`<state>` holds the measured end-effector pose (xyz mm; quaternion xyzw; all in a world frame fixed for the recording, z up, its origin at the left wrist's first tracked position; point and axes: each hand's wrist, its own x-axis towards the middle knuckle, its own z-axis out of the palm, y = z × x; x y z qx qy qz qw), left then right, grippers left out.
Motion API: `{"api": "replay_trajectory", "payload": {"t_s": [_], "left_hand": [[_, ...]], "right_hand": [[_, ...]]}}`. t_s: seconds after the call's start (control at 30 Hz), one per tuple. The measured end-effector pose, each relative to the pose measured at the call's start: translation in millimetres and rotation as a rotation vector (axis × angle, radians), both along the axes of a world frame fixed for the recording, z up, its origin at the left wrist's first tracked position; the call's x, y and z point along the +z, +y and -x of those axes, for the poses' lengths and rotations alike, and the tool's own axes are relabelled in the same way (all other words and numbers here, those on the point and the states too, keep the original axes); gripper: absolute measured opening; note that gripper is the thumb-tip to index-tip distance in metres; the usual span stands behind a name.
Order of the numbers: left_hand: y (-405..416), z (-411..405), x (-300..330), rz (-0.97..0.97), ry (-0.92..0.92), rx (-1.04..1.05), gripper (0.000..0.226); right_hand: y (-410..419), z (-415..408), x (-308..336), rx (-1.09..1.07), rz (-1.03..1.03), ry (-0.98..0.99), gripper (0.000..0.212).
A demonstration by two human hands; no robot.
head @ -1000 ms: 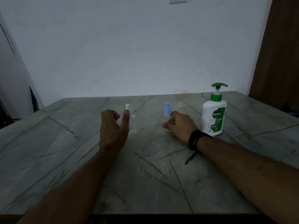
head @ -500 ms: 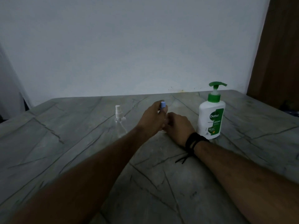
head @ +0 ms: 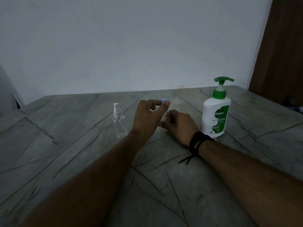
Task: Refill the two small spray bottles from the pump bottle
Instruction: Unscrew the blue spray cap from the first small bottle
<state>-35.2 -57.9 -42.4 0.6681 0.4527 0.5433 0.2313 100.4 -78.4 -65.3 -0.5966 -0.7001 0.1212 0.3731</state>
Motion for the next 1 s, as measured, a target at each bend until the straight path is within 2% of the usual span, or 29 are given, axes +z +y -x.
{"api": "replay_trajectory", "payload": {"t_s": [0.13, 0.33, 0.5, 0.6, 0.73, 0.83, 0.9, 1.0], "left_hand": [[-7.6, 0.9, -2.2, 0.074, -0.095, -0.075, 0.023], [-12.4, -2.4, 2.8, 0.004, -0.125, -0.072, 0.026], [-9.7, -0.8, -2.3, 0.02, -0.017, -0.128, 0.039], [-9.1, -3.8, -1.6, 0.027, 0.011, -0.131, 0.039], [-12.7, -6.2, 10.5, -0.077, -0.051, -0.051, 0.036], [-17.7, -5.4, 29.8, -0.255, -0.147, 0.002, 0.036], [-19.2, -4.1, 37.6, -0.343, -0.138, 0.046, 0.036], [-18.1, -1.1, 31.2, -0.353, -0.021, 0.117, 0.04]], "right_hand": [[0.6, 0.5, 0.3, -0.022, 0.006, 0.001, 0.043], [-2.3, 1.0, 1.8, -0.019, 0.008, 0.007, 0.043], [-3.4, 1.6, 2.2, -0.011, 0.005, -0.009, 0.043], [-2.8, 0.4, 1.2, -0.019, -0.014, -0.003, 0.039], [-3.7, 2.0, 2.4, -0.008, -0.002, 0.005, 0.046], [-1.2, 3.0, 1.5, -0.025, 0.019, 0.01, 0.054], [1.9, 3.3, 0.5, -0.034, 0.033, 0.014, 0.056], [1.2, 3.6, 0.7, -0.038, 0.029, 0.017, 0.058]]}}
